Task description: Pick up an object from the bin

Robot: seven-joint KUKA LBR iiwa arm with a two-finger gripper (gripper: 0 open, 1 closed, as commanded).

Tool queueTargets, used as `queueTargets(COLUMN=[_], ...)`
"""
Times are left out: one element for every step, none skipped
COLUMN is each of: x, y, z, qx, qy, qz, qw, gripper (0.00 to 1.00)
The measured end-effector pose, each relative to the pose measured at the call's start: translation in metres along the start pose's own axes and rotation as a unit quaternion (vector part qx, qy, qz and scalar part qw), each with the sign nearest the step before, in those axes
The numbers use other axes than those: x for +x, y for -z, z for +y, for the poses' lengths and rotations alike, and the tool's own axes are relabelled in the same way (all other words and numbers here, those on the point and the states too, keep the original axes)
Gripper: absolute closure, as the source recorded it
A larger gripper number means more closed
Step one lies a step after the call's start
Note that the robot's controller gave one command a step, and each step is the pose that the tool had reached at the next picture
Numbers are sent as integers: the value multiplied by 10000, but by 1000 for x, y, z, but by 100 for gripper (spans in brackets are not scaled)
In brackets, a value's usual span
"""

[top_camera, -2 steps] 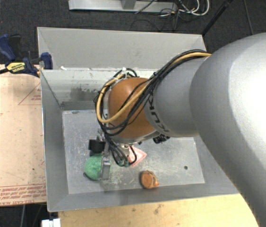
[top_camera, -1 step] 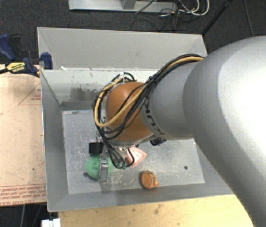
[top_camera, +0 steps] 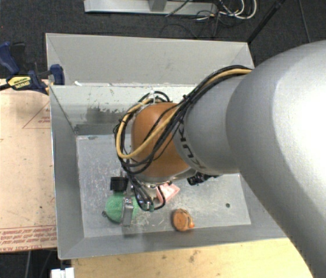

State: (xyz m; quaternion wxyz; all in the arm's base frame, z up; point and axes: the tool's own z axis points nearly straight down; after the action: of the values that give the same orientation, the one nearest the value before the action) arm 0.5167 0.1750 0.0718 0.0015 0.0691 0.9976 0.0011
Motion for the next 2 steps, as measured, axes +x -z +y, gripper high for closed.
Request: queueTargets(x=[15, 26], y=[-2, -2], z=[-2, -7], qx=[14, 10], qy=[88, -22], qz=[27, 28], qw=[10000, 10000], gripper=[0, 100])
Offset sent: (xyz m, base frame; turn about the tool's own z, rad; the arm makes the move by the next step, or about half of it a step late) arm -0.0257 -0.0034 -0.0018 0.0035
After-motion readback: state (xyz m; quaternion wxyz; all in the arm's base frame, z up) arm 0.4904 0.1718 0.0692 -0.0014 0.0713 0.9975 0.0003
